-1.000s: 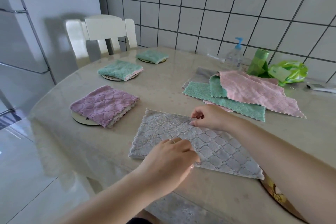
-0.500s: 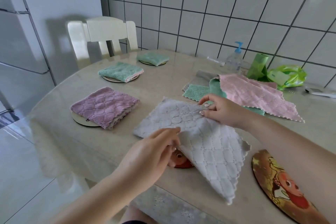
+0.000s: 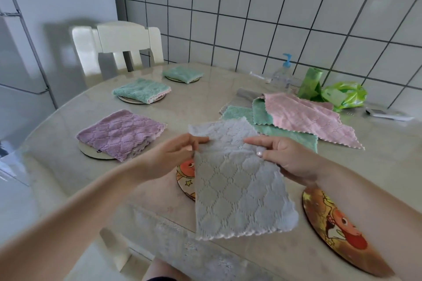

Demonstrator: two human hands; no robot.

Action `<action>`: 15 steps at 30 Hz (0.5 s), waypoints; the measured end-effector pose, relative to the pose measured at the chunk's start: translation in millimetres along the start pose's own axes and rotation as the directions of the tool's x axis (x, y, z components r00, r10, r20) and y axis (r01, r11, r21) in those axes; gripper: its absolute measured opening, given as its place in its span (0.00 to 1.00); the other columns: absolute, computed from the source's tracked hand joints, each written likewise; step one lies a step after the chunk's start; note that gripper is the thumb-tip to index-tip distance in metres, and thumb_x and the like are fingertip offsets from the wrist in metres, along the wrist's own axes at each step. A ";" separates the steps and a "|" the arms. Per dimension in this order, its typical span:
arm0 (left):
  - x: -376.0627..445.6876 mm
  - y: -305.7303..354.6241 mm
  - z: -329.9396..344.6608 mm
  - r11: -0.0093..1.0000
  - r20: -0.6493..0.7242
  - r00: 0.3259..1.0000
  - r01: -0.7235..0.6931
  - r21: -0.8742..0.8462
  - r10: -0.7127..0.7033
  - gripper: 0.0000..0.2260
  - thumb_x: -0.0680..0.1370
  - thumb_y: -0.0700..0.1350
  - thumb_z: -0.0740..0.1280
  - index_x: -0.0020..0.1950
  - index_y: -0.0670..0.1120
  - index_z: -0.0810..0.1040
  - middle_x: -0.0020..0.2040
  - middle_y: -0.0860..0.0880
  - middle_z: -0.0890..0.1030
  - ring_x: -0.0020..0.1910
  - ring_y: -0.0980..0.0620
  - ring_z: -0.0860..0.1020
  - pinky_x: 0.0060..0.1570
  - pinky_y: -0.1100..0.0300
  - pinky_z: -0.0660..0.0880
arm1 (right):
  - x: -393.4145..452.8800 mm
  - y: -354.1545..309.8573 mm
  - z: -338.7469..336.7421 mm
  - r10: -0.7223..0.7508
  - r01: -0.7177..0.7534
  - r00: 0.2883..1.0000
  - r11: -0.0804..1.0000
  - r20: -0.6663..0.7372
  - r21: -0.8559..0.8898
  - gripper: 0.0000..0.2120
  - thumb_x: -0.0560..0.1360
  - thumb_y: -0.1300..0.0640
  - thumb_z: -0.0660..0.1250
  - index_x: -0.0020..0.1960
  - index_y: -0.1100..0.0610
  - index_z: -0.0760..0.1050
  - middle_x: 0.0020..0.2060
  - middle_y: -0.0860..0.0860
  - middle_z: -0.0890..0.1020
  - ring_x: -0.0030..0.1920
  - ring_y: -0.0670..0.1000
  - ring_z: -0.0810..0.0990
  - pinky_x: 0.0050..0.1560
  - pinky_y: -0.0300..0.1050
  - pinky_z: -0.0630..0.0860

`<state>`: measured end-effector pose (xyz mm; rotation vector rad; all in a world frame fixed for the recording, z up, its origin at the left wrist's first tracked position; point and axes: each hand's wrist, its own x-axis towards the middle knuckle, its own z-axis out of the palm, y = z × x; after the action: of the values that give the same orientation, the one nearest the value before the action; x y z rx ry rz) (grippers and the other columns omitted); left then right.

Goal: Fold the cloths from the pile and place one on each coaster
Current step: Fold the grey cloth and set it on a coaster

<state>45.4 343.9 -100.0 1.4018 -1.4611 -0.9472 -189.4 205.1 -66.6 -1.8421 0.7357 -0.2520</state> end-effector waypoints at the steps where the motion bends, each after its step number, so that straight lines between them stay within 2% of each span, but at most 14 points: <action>1: 3.1 -4.2 -2.6 0.985 0.035 0.999 0.028 0.173 -0.034 0.07 0.78 0.35 0.58 0.46 0.47 0.72 0.67 0.56 0.71 0.68 0.59 0.67 0.62 0.66 0.67 | -1.4 3.8 3.7 0.025 -0.025 1.000 0.999 -0.019 -0.026 0.19 0.79 0.65 0.58 0.66 0.49 0.72 0.71 0.52 0.64 0.63 0.41 0.68 0.62 0.44 0.70; 2: 4.4 -8.4 -5.2 0.935 0.049 0.997 0.031 0.354 -0.052 0.09 0.77 0.37 0.60 0.48 0.51 0.72 0.68 0.57 0.70 0.68 0.60 0.67 0.65 0.64 0.66 | -3.4 7.9 7.0 0.060 -0.061 0.998 0.997 -0.024 -0.043 0.20 0.79 0.64 0.58 0.68 0.48 0.69 0.69 0.57 0.68 0.55 0.41 0.73 0.52 0.40 0.71; 3: 3.7 -10.9 -6.4 0.863 0.058 0.998 0.004 0.506 -0.039 0.11 0.76 0.39 0.61 0.51 0.55 0.73 0.69 0.59 0.68 0.68 0.61 0.66 0.67 0.61 0.65 | -5.9 12.2 9.9 0.096 -0.097 0.995 0.993 -0.020 -0.062 0.22 0.79 0.63 0.59 0.70 0.48 0.66 0.67 0.59 0.70 0.51 0.42 0.76 0.43 0.38 0.71; 4: 1.2 -11.5 -6.0 0.796 0.074 0.997 -0.031 0.604 -0.017 0.13 0.75 0.41 0.62 0.55 0.58 0.72 0.70 0.60 0.65 0.68 0.62 0.66 0.69 0.59 0.64 | -8.5 16.2 11.8 0.123 -0.123 0.992 0.989 -0.008 -0.082 0.24 0.79 0.61 0.60 0.72 0.46 0.63 0.69 0.58 0.68 0.56 0.47 0.77 0.37 0.37 0.70; 5: -2.0 -11.1 -4.3 0.748 0.089 0.996 -0.058 0.661 -0.002 0.16 0.75 0.43 0.62 0.59 0.61 0.70 0.72 0.61 0.62 0.68 0.61 0.66 0.69 0.58 0.63 | -11.2 19.6 13.2 0.135 -0.134 0.991 0.987 -0.002 -0.091 0.26 0.78 0.60 0.61 0.72 0.44 0.61 0.72 0.55 0.65 0.65 0.56 0.72 0.34 0.37 0.70; 6: -4.9 -10.3 -1.9 0.709 0.093 0.996 -0.065 0.702 0.000 0.19 0.75 0.44 0.62 0.63 0.61 0.68 0.73 0.61 0.60 0.69 0.60 0.65 0.69 0.59 0.63 | -14.8 23.0 13.5 0.144 -0.144 0.990 0.987 0.001 -0.077 0.26 0.78 0.59 0.62 0.72 0.42 0.60 0.73 0.51 0.62 0.69 0.63 0.64 0.33 0.37 0.72; 7: -7.1 -10.8 0.5 0.673 0.078 0.997 -0.061 0.737 0.004 0.21 0.76 0.46 0.62 0.67 0.60 0.66 0.74 0.60 0.58 0.70 0.59 0.63 0.69 0.60 0.61 | -19.4 24.2 13.3 0.152 -0.152 0.988 0.987 0.002 -0.053 0.26 0.78 0.58 0.62 0.71 0.40 0.60 0.72 0.49 0.62 0.69 0.65 0.61 0.35 0.37 0.73; 8: -9.5 -11.4 2.9 0.642 0.056 0.998 -0.061 0.764 0.028 0.22 0.76 0.48 0.62 0.69 0.58 0.65 0.75 0.59 0.57 0.72 0.58 0.60 0.70 0.61 0.59 | -23.6 24.7 12.2 0.159 -0.159 0.987 0.987 0.003 -0.017 0.25 0.78 0.57 0.62 0.70 0.39 0.62 0.69 0.48 0.64 0.68 0.66 0.64 0.36 0.37 0.74; 9: -11.3 -14.0 4.8 0.613 0.047 0.995 -0.091 0.785 0.087 0.22 0.76 0.50 0.61 0.70 0.58 0.65 0.75 0.57 0.58 0.73 0.58 0.58 0.72 0.59 0.57 | -28.4 23.0 11.1 0.164 -0.164 0.986 0.986 0.010 0.015 0.23 0.78 0.58 0.62 0.68 0.38 0.63 0.66 0.49 0.66 0.64 0.65 0.71 0.37 0.37 0.76; 10: -13.3 -16.2 6.4 0.572 0.063 0.983 -0.153 0.806 0.175 0.22 0.75 0.52 0.60 0.70 0.58 0.65 0.74 0.55 0.61 0.73 0.58 0.57 0.72 0.56 0.58 | -32.3 23.0 9.8 0.166 -0.167 0.986 0.985 0.027 0.035 0.22 0.78 0.58 0.62 0.67 0.39 0.65 0.63 0.51 0.69 0.54 0.60 0.79 0.38 0.38 0.76; 11: -15.1 -18.3 7.3 0.515 0.105 0.962 -0.226 0.827 0.254 0.22 0.74 0.53 0.58 0.69 0.58 0.66 0.73 0.54 0.65 0.73 0.58 0.59 0.72 0.53 0.59 | -36.2 23.1 8.8 0.159 -0.161 0.986 0.986 0.048 0.048 0.21 0.78 0.59 0.61 0.66 0.40 0.67 0.61 0.54 0.71 0.41 0.53 0.81 0.39 0.38 0.77; 12: -16.8 -19.9 8.0 0.456 0.158 0.937 -0.292 0.841 0.310 0.22 0.74 0.53 0.57 0.68 0.58 0.67 0.71 0.54 0.68 0.72 0.57 0.61 0.71 0.51 0.60 | -39.2 23.4 8.1 0.155 -0.158 0.986 0.986 0.061 0.049 0.20 0.79 0.60 0.61 0.65 0.41 0.68 0.57 0.57 0.73 0.34 0.47 0.76 0.39 0.39 0.77; 13: -18.0 -20.6 9.2 0.413 0.209 0.918 -0.344 0.843 0.338 0.21 0.74 0.52 0.58 0.67 0.58 0.68 0.70 0.55 0.70 0.71 0.56 0.64 0.70 0.52 0.62 | -41.9 23.1 8.3 0.152 -0.155 0.986 0.987 0.074 0.045 0.18 0.79 0.60 0.60 0.63 0.41 0.70 0.53 0.59 0.73 0.32 0.44 0.74 0.40 0.40 0.77; 15: -17.9 -19.9 12.8 0.365 0.301 0.884 -0.430 0.826 0.358 0.19 0.74 0.49 0.59 0.65 0.57 0.72 0.67 0.56 0.73 0.69 0.56 0.67 0.69 0.52 0.65 | -46.8 22.1 10.1 0.157 -0.163 0.980 0.986 0.125 0.040 0.16 0.79 0.60 0.59 0.60 0.42 0.75 0.50 0.62 0.73 0.36 0.48 0.74 0.41 0.42 0.77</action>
<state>39.5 359.7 -124.4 1.5431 -2.3908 0.2022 -229.2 235.7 -82.7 -1.7243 0.7811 -0.0531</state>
